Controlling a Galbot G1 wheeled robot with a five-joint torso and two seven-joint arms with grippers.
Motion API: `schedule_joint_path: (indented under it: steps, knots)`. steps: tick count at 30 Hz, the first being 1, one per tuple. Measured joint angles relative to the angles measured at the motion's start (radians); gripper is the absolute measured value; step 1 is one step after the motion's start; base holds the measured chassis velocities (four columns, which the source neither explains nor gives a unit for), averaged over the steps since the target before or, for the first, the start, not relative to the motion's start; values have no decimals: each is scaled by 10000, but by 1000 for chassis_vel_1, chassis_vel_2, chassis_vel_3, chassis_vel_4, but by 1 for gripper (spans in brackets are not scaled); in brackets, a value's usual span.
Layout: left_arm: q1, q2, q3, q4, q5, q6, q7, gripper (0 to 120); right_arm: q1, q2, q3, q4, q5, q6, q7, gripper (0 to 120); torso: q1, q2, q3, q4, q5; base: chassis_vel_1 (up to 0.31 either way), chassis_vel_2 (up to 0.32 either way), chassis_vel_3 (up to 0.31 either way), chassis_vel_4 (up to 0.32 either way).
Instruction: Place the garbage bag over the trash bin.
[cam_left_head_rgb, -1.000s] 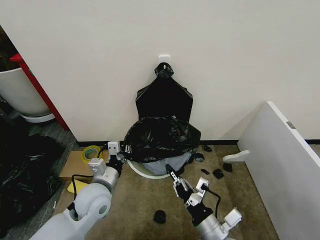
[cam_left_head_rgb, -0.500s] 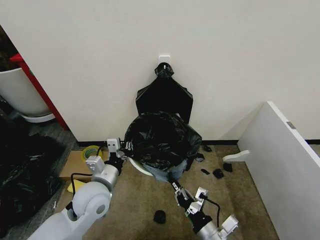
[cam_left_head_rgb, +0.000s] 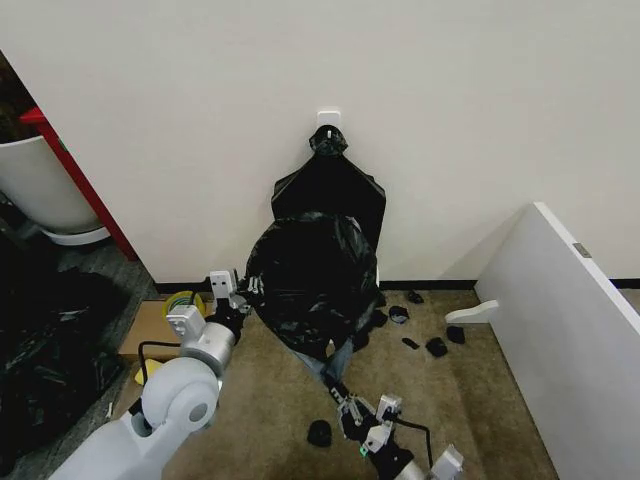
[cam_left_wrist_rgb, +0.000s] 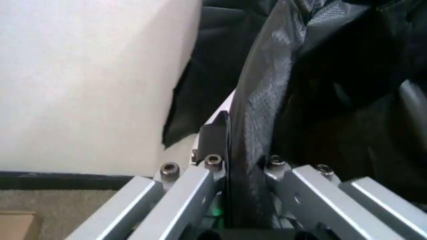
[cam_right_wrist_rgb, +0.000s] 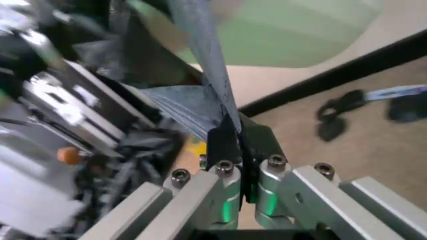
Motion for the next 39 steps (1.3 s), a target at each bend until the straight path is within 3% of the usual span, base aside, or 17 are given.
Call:
schedule_joint_path:
  steps: [8,13,20,29,34,39]
  knots:
    - [83,61,-22,-413,-150,179,-57,0,505,250,250,-1099,-915,-61,44,0,0,0,0,1,0,0,0,0,0]
    - [401,70,-12,-644,4,367,-129,0,1032,427,602,-2011,-1466,617,286,0,0,0,0,2,0,0,0,0,0]
    - [708,86,50,-778,342,713,-341,0,1646,570,1028,-2552,-1179,1243,1206,0,0,0,0,3,0,0,0,0,0]
    - [823,15,72,-974,373,806,-424,0,1857,587,1157,-2862,-628,1041,1425,0,0,0,0,4,-3,0,0,0,0]
    - [730,-16,58,-1007,349,727,-453,0,1469,429,956,-2975,-2169,1156,932,12,0,0,0,-2,-1,0,0,0,0]
    - [715,1,65,-741,344,691,-456,0,1501,94,1604,-3787,-5164,2526,262,32,0,0,0,3,1,0,0,0,0]
